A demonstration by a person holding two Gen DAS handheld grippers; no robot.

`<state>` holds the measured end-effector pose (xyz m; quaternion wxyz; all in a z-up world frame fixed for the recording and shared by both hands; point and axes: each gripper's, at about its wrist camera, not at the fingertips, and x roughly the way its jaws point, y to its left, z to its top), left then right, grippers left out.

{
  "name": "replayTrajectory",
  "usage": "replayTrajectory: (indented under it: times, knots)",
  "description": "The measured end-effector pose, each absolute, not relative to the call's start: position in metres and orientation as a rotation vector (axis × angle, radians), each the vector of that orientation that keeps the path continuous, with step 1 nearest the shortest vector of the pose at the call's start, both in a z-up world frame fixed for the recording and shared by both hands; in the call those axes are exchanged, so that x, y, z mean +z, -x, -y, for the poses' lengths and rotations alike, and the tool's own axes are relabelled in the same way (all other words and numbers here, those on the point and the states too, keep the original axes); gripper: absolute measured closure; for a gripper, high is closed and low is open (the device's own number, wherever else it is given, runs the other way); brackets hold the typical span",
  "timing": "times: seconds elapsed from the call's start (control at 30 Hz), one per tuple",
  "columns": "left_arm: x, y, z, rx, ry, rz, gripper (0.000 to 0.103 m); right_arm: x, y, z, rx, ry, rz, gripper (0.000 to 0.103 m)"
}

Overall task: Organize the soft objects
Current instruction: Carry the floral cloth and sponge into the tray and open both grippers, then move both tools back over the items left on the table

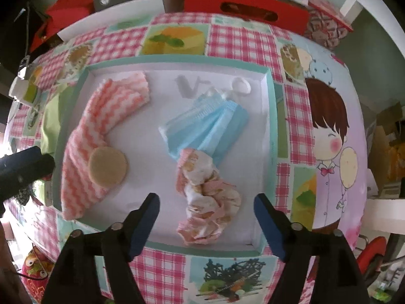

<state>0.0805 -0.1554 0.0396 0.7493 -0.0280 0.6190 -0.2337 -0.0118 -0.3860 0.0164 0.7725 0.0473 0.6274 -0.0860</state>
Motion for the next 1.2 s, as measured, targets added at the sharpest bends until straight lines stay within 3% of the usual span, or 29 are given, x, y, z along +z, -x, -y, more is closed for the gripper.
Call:
replayTrajectory:
  times: [0.07, 0.33, 1.2]
  knots:
    - [0.041, -0.082, 0.135, -0.473, 0.094, -1.307, 0.008, 0.022, 0.017, 0.376, -0.187, -0.097, -1.308, 0.018]
    - [0.03, -0.08, 0.087, -0.368, 0.124, -1.208, 0.007, 0.043, 0.04, 0.342, -0.264, -0.199, -1.108, 0.014]
    - [0.001, -0.085, 0.022, -0.245, 0.146, -1.225, 0.007, 0.016, 0.008, 0.227, -0.204, -0.158, -1.129, 0.014]
